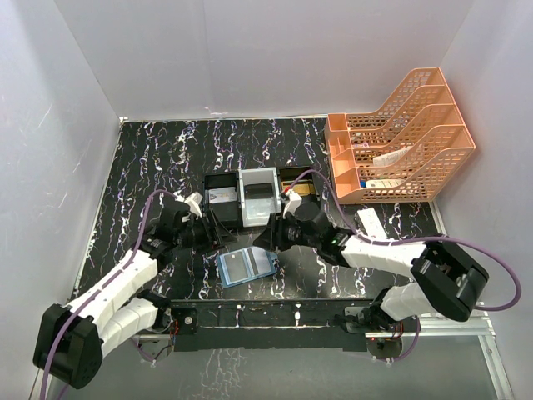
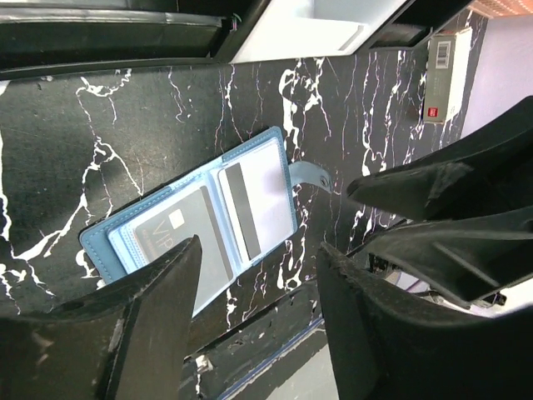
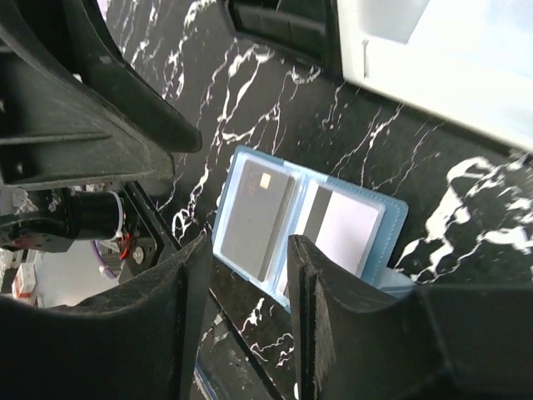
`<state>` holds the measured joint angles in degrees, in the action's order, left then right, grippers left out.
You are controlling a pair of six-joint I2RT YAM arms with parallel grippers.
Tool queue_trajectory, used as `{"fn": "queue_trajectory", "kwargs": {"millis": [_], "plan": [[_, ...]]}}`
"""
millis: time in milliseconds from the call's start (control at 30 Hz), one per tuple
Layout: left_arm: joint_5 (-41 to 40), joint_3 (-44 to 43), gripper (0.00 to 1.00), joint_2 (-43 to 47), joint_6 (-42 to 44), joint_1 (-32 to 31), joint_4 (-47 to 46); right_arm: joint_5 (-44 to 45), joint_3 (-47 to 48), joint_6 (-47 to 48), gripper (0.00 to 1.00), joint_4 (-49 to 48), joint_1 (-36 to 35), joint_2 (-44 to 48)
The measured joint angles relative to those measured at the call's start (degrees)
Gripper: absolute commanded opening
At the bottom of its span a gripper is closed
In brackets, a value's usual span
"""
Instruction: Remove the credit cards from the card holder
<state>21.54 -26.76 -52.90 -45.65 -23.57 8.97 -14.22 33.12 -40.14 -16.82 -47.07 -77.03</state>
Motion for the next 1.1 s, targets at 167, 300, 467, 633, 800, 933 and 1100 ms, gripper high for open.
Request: {"fn": "queue_trajectory", "kwargs": {"millis": [167,300,467,633,800,933,1100], "plan": [[2.19,0.0,0.5,-2.03,0.24,0.0,-0.79,2.32,0.02,-2.99,0.3,0.48,-3.1,-3.78],[4.13,0.0,0.49,-3.3,0.61,0.0,-1.86,5.49,0.09,-4.87,0.3,3.02,-3.76,-6.58],[6.82,0.0,0.47,-6.19,1.7,-0.26,-2.86,8.9,0.09,-6.4,0.28,6.03,-3.87,-7.85],[7.8,0.0,0.44,-9.73,2.1,-2.29,-4.07,10.73,0.09,-7.28,0.22,6.82,-3.87,-9.07],[7.76,0.0,0.39,-13.18,1.4,-6.38,-7.67,10.99,0.07,-8.94,0.1,6.43,-3.85,-10.6],[7.34,0.0,0.34,-15.76,0.04,-8.85,-10.78,11.15,-0.09,-10.4,0.07,6.34,-3.85,-10.86],[5.35,0.0,0.32,-17.7,-1.16,-9.84,-11.87,11.37,-1.16,-12.39,0.08,5.07,-3.82,-10.75]]}}
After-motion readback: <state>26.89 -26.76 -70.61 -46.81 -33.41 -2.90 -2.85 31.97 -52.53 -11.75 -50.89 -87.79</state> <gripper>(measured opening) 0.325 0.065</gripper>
